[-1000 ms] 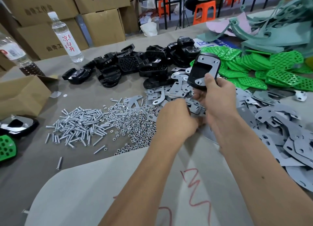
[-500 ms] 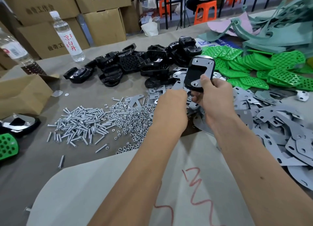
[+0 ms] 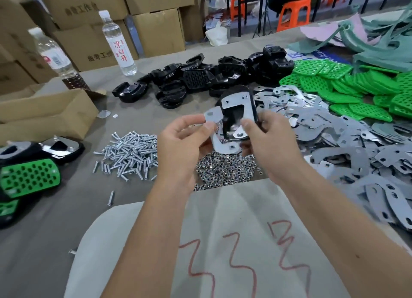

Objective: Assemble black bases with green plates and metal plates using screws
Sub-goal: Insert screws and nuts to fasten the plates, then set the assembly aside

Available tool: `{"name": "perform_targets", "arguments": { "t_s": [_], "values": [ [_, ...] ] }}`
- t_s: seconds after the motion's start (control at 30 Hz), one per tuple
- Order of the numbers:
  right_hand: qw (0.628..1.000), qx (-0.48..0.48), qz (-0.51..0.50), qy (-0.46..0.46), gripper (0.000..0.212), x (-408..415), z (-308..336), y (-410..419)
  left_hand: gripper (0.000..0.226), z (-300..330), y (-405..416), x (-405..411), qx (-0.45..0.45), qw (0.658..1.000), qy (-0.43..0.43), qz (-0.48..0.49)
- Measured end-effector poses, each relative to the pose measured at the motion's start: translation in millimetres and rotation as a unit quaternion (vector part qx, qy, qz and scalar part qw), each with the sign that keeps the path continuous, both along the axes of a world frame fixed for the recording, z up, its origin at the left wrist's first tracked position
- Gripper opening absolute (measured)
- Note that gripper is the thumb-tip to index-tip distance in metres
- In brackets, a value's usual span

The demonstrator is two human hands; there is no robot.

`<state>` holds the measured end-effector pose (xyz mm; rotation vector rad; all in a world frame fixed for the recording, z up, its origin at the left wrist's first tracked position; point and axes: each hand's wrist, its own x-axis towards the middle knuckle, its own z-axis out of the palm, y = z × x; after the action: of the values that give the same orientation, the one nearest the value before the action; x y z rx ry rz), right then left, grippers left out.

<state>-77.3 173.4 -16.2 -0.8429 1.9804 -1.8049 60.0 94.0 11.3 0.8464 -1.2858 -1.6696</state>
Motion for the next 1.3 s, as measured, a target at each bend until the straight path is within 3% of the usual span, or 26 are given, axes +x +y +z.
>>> {"name": "perform_targets", "arguments": {
  "t_s": [0.2,0.33,0.6,0.87,1.3],
  "values": [
    [0.990,0.007,0.141,0.003,0.011,19,-14,-7,0.012,-14,-5,14,0.008,0.999,-0.034,0.033],
    [0.984,-0.006,0.177,-0.022,0.011,15,-18,-9,0.012,-19,-8,13,-0.060,0.994,-0.058,0.071],
    [0.985,-0.013,0.169,-0.040,0.010,13,-21,-8,0.020,-19,-11,11,-0.069,0.994,0.008,0.085],
    [0.978,-0.018,0.206,-0.018,0.011,17,-18,-4,0.024,-25,-15,15,-0.028,0.995,-0.036,0.090],
    [0.982,-0.015,0.184,-0.045,0.014,14,-22,-7,0.016,-28,-14,10,-0.094,0.991,-0.012,0.096]
  ]
}}
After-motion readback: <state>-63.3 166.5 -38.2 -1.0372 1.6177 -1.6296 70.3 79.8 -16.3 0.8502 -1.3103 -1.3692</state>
